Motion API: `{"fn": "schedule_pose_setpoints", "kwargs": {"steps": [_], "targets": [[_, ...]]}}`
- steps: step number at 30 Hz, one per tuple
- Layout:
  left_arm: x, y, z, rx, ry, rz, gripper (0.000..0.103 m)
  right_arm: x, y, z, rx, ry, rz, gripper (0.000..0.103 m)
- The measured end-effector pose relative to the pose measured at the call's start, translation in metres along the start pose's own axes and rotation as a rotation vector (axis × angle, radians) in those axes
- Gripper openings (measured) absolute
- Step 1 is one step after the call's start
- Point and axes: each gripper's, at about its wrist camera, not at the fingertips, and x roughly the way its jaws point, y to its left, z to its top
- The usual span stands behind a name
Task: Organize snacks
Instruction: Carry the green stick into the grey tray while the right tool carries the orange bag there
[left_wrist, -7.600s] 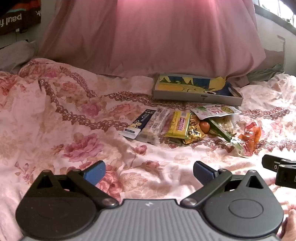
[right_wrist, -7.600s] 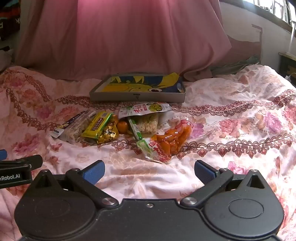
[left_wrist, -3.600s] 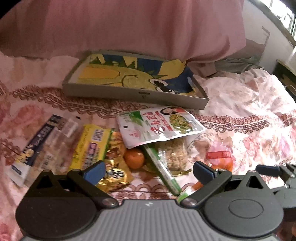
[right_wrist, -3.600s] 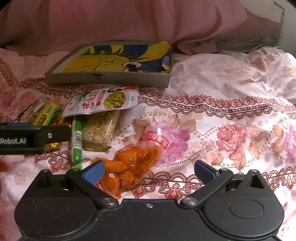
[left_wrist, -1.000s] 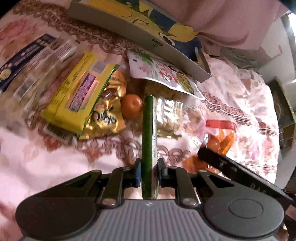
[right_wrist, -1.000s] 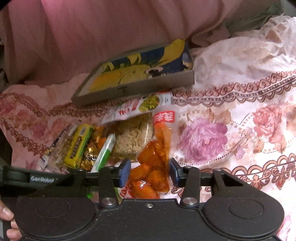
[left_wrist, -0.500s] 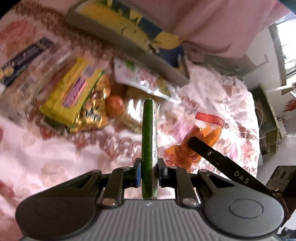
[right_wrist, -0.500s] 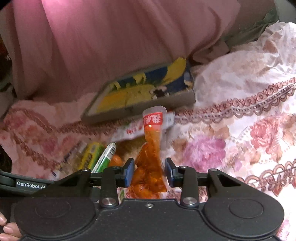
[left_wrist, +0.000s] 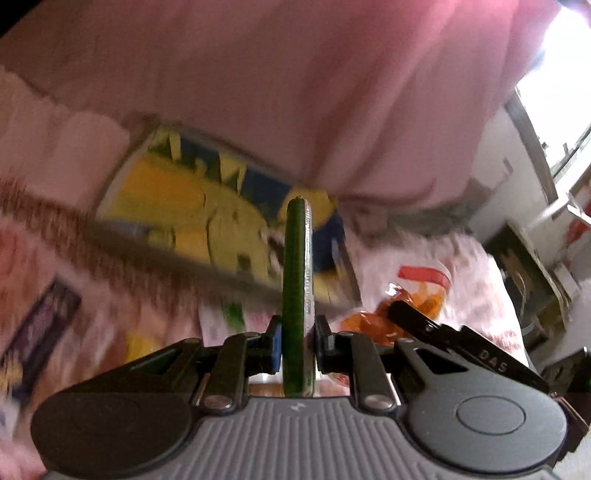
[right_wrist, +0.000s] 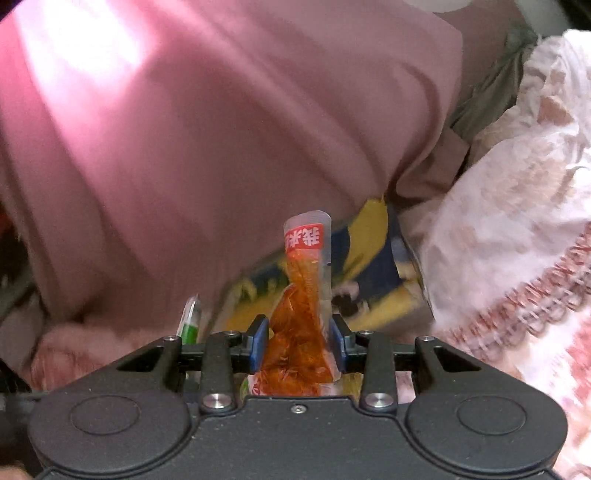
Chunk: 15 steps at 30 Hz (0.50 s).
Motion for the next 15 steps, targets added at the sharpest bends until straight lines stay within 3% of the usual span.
{"fn": "schedule_pose_setpoints", "kwargs": {"steps": [7,15], "targets": [[0.065,0.005,0.054,-0.006,-0.053,0.050,0.018,0.067,-0.023,0.021,0.081,-0.052,-0.036,0.038],[0.126,0.016,0.061,0.013,-0.006,0.111,0.018,0.114,-0.048,0.014,0.129,-0.041,-0.073,0.036]]}}
